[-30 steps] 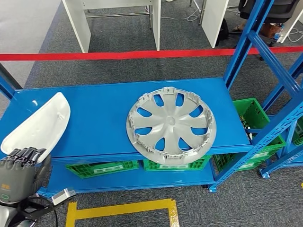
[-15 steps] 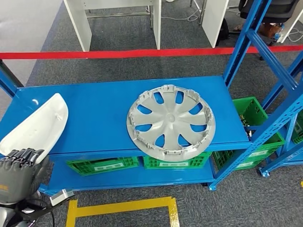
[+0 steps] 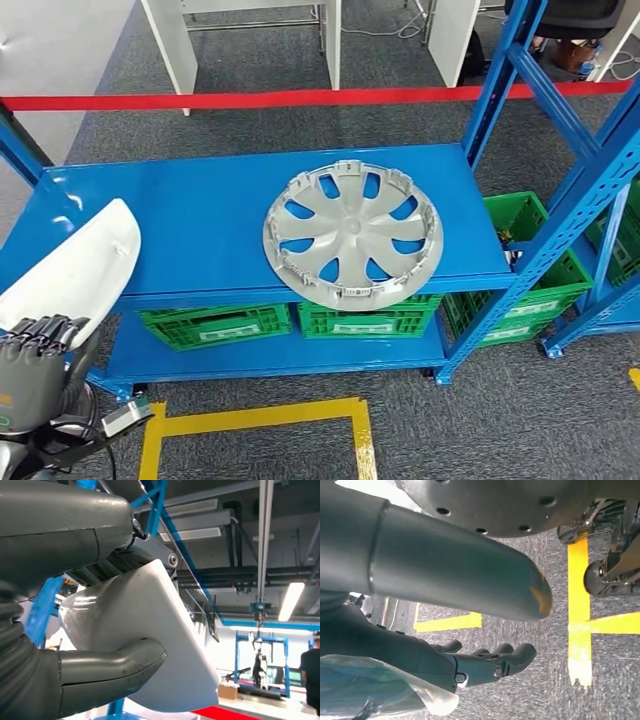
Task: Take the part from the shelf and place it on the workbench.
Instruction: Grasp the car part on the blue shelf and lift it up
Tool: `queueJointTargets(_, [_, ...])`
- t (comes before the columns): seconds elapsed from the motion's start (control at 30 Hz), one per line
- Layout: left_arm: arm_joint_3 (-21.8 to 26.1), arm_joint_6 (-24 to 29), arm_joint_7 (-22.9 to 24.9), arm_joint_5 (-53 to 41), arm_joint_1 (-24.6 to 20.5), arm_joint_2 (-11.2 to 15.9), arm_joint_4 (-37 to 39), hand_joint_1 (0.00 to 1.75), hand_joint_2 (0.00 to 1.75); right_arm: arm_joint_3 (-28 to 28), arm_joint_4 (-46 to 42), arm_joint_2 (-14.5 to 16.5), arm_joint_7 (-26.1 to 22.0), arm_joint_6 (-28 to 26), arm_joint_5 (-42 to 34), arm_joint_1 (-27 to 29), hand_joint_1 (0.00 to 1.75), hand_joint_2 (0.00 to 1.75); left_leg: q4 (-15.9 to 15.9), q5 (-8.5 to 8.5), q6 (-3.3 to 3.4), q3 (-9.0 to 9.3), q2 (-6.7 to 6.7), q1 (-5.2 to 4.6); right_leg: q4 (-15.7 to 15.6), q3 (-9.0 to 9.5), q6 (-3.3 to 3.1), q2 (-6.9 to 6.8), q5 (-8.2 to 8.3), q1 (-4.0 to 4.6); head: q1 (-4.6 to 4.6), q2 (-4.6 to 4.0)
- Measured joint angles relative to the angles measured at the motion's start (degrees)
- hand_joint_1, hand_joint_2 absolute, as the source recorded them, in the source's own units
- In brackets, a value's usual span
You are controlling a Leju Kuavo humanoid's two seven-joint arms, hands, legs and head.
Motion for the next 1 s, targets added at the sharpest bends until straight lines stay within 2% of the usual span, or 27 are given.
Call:
queueJointTargets(0.07, [0.2,0.0,0.0,0.1,0.2,0.2,0.0,1.75,1.75,0.0,0.0,0.1,-0.1,0.0,-0.1,0.0,0.00,0.00,-1.1,0.34,0.71,-0.03,-0.05,-0.43,-0.3,-0.19,0.75,-0.01,1.02,-0.21,-0.08,0.01])
queueJointTargets(0.1, [0.4,0.0,0.1,0.1,0.3,0.3,-0.1,1.75,1.75,0.0,-0.1,0.2,-0.1,0.0,-0.1,0.1,0.00,0.00,-1.3,0.92,1.16,-0.43,0.04,-0.47,-0.3,-0.37,1.07,0.08,1.02,-0.34,-0.17,0.00])
queueJointTargets(0.13, [0.6,0.0,0.2,0.2,0.4,0.4,-0.1,1.75,1.75,0.0,-0.1,0.3,-0.1,0.0,-0.1,0.1,0.00,0.00,-1.4,1.57,1.70,-0.92,0.13,-0.46,0.1,-0.83,1.30,0.19,0.10,-0.40,-0.15,0.00])
queueJointTargets(0.17, [0.8,0.0,0.2,0.4,0.7,0.5,-0.2,1.75,1.75,0.0,-0.1,0.3,0.0,-0.1,-0.1,0.1,0.00,0.00,-1.6,2.26,2.18,-1.51,0.26,-0.39,1.6,-1.54,1.45,0.33,-1.89,-0.40,-0.07,0.00])
queueJointTargets(0.2, [1.1,0.0,0.3,0.7,1.0,0.5,-0.3,1.75,1.75,0.1,-0.2,0.3,0.0,-0.1,-0.1,0.1,0.00,0.00,-1.7,2.88,2.52,-2.23,0.39,-0.38,4.2,-2.40,1.51,0.47,-4.77,-0.41,0.02,-0.01])
queueJointTargets(0.23, [1.3,0.0,0.3,1.0,1.6,0.5,-0.4,1.75,1.75,0.2,-0.2,0.3,0.2,-0.2,-0.1,0.1,0.00,0.00,-1.6,3.47,2.76,-2.99,0.44,-0.44,7.7,-3.36,1.58,0.53,-7.75,-0.38,0.11,-0.01])
queueJointTargets(0.27, [1.6,0.0,0.3,1.4,2.2,0.5,-0.5,1.75,1.75,0.3,-0.3,0.3,0.3,-0.3,0.0,0.1,0.00,0.00,-1.6,4.06,2.84,-3.77,0.49,-0.52,11.4,-4.02,1.64,0.57,-9.86,-0.38,0.15,-0.01])
queueJointTargets(0.3, [2.1,0.0,0.3,1.9,3.0,0.5,-0.6,1.75,1.75,0.5,-0.3,0.4,0.6,-0.4,0.1,0.1,0.00,0.00,-1.5,4.66,2.83,-4.62,0.52,-0.60,14.3,-4.14,1.67,0.57,-10.65,-0.37,0.15,-0.01])
queueJointTargets(0.33, [2.6,0.0,-0.1,2.6,3.8,0.5,-0.8,1.75,1.75,0.7,-0.3,0.5,0.8,-0.7,0.3,0.1,0.00,0.00,-1.3,5.19,2.77,-5.49,0.54,-0.65,15.5,-3.50,1.67,0.57,-10.11,-0.37,0.14,-0.01])
queueJointTargets(0.37, [3.4,0.0,-0.7,3.4,4.7,0.5,-0.9,1.75,1.75,1.0,-0.3,0.5,1.0,-0.9,0.5,0.1,0.00,0.00,-1.1,5.64,2.68,-6.34,0.56,-0.68,14.6,-1.90,1.61,0.57,-8.68,-0.36,0.13,-0.01])
queueJointTargets(0.4, [4.3,0.0,-1.7,4.3,5.5,0.4,-1.1,1.75,1.75,1.2,-0.3,0.6,1.3,-1.2,0.6,0.0,0.00,0.00,-0.7,6.02,2.55,-7.13,0.56,-0.68,11.8,0.70,1.48,0.58,-7.16,-0.33,0.14,0.00])
queueJointTargets(0.43, [5.3,0.0,-2.9,5.2,6.1,0.2,-1.3,1.75,1.75,1.5,-0.3,0.7,1.4,-1.5,0.8,0.0,0.00,0.00,-0.3,6.32,2.37,-7.83,0.53,-0.73,7.6,3.97,1.30,0.63,-6.48,-0.26,0.14,0.00])
queueJointTargets(0.47, [6.3,0.0,-4.1,6.0,6.6,0.0,-1.3,1.75,1.75,1.7,-0.4,0.8,1.5,-1.7,0.9,-0.1,0.00,0.00,0.1,6.62,2.14,-8.40,0.51,-0.78,3.3,7.08,1.13,0.69,-6.53,-0.20,0.11,0.00])
queueJointTargets(0.5, [7.4,0.0,-5.3,6.7,6.9,-0.2,-1.4,1.75,1.75,1.8,-0.4,0.9,1.6,-1.8,0.9,-0.2,0.00,0.00,0.4,6.99,1.85,-8.84,0.49,-0.81,0.0,9.24,0.99,0.75,-7.03,-0.12,0.11,0.00])
queueJointTargets(0.53, [8.4,0.0,-6.4,7.3,7.1,-0.5,-1.4,1.75,1.75,1.9,-0.4,1.0,1.7,-2.0,0.9,-0.4,0.00,0.00,0.6,7.40,1.52,-9.16,0.47,-0.79,-2.0,10.31,0.87,0.80,-7.65,0.00,0.09,-0.01])
queueJointTargets(0.6, [10.1,0.0,-8.2,8.1,7.2,-0.9,-1.4,1.75,1.75,2.3,-0.5,1.2,1.8,-2.2,1.0,-0.6,0.00,0.00,0.8,7.98,0.77,-9.59,0.43,-0.57,-2.8,9.79,0.36,0.70,-7.38,0.07,0.13,-0.01])
queueJointTargets(0.63, [10.6,0.0,-8.8,8.3,7.2,-1.1,-1.4,1.75,1.75,2.4,-0.5,1.3,1.9,-2.2,1.0,-0.6,0.00,0.00,1.2,7.23,0.41,-9.90,0.42,-0.42,-2.9,9.34,-0.10,0.55,-6.92,0.06,0.12,-0.01])
queueJointTargets(0.67, [11.0,0.0,-9.1,8.5,7.2,-1.2,-1.3,1.75,1.75,2.6,-0.5,1.4,2.0,-2.2,1.0,-0.6,0.00,0.00,2.5,5.52,0.07,-10.35,0.41,-0.30,-3.0,8.83,-0.56,0.36,-6.37,0.01,0.08,-0.01])
queueJointTargets(0.7, [11.3,0.0,-9.3,8.6,7.2,-1.3,-1.2,1.75,1.75,2.7,-0.5,1.5,2.1,-2.2,1.0,-0.7,0.00,0.00,4.8,2.96,-0.22,-10.97,0.41,-0.12,-3.1,8.33,-0.92,0.16,-5.82,-0.02,0.06,-0.01])
queueJointTargets(0.77, [11.7,0.0,-9.5,8.7,7.1,-1.5,-1.1,1.75,1.75,2.8,-0.6,1.6,2.1,-2.2,1.0,-0.7,0.00,0.00,11.9,-2.43,-0.75,-12.38,0.42,0.18,-3.0,7.13,-1.21,-0.12,-4.75,0.11,-0.03,-0.01])
queueJointTargets(0.8, [11.7,0.0,-9.6,8.7,7.1,-1.7,-1.0,1.75,1.75,2.8,-0.6,1.6,2.1,-2.2,1.0,-0.7,0.00,0.00,14.9,-3.68,-0.97,-12.67,0.43,0.37,-2.9,6.53,-1.20,-0.22,-4.20,0.17,-0.01,-0.01])
queueJointTargets(0.83, [11.8,0.0,-9.6,8.7,7.0,-1.8,-0.9,1.75,1.75,2.8,-0.6,1.7,2.1,-2.2,1.0,-0.7,0.00,0.00,16.7,-3.62,-1.16,-12.35,0.43,0.59,-2.7,5.84,-1.15,-0.31,-3.62,0.22,-0.02,-0.01])
queueJointTargets(0.87, [11.7,0.0,-9.6,8.6,6.9,-1.9,-0.7,1.75,1.75,2.8,-0.6,1.7,2.1,-2.2,1.0,-0.7,0.00,0.00,16.2,-2.29,-1.30,-11.12,0.43,0.80,-2.4,5.13,-1.05,-0.37,-3.11,0.24,-0.01,-0.01])
queueJointTargets(0.9, [11.7,0.0,-9.6,8.5,6.8,-1.9,-0.6,1.75,1.75,2.8,-0.6,1.7,2.1,-2.2,1.0,-0.7,0.00,0.00,13.6,-0.48,-1.42,-8.92,0.44,1.04,-2.1,4.38,-0.89,-0.39,-2.66,0.23,-0.01,-0.01])
queueJointTargets(0.93, [11.6,0.0,-9.6,8.5,6.6,-2.0,-0.5,1.75,1.75,2.9,-0.6,1.7,2.1,-2.2,1.0,-0.7,0.00,0.00,9.7,0.77,-1.54,-6.15,0.43,1.27,-1.7,3.62,-0.66,-0.40,-2.27,0.25,-0.02,-0.01])
queueJointTargets(0.97, [11.6,0.0,-9.6,8.4,6.3,-2.0,-0.3,1.75,1.75,2.9,-0.6,1.7,2.1,-2.2,1.0,-0.8,0.00,0.00,5.5,1.30,-1.54,-3.47,0.35,1.30,-1.4,2.99,-0.38,-0.37,-1.92,0.30,0.01,-0.01])
queueJointTargets(1.0, [11.5,0.0,-9.6,8.4,6.2,-2.0,-0.2,1.75,1.75,2.9,-0.6,1.7,2.1,-2.2,1.0,-0.8,0.00,0.00,2.2,1.21,-1.44,-1.57,0.28,1.27,-1.1,2.48,-0.06,-0.35,-1.53,0.36,0.06,-0.01])
